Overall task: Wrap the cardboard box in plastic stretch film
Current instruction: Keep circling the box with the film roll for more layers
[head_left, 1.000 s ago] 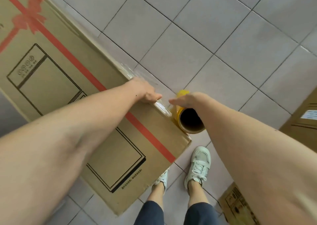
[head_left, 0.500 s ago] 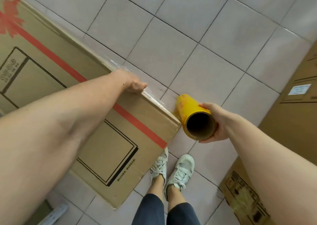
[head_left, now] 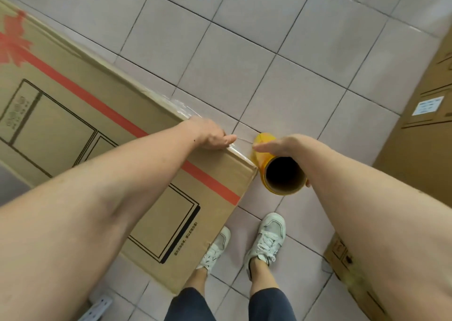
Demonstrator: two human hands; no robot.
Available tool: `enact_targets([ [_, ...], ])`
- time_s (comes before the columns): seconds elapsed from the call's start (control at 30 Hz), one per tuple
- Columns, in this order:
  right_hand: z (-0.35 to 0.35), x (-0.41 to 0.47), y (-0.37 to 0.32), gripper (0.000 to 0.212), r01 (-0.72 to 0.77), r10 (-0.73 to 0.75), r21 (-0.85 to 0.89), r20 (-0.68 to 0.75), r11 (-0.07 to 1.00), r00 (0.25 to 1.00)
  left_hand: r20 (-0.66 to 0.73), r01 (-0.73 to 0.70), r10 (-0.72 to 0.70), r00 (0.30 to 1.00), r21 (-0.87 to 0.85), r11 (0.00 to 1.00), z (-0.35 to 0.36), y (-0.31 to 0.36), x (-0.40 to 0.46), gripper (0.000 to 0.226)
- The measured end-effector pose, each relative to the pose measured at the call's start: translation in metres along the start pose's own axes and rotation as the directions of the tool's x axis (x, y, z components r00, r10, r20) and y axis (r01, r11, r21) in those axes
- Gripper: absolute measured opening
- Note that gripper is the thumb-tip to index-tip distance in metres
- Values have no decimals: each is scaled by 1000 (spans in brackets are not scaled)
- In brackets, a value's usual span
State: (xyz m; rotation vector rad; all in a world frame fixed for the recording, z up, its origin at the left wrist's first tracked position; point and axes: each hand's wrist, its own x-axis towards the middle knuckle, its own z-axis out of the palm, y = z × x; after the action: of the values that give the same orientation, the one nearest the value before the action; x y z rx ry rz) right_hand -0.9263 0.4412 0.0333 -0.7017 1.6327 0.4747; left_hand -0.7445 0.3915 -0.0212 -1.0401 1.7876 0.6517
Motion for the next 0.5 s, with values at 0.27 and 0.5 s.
enact_targets([
  [0.27,72,2,73,66,-280,222,739,180,612,958,0,30,-30,1000,8,1000,0,3,-3,68],
  [0.5,148,6,118,64,-521,19,850,524,-78,852,-78,-17,20,997,50,999,-5,22,-17,69],
])
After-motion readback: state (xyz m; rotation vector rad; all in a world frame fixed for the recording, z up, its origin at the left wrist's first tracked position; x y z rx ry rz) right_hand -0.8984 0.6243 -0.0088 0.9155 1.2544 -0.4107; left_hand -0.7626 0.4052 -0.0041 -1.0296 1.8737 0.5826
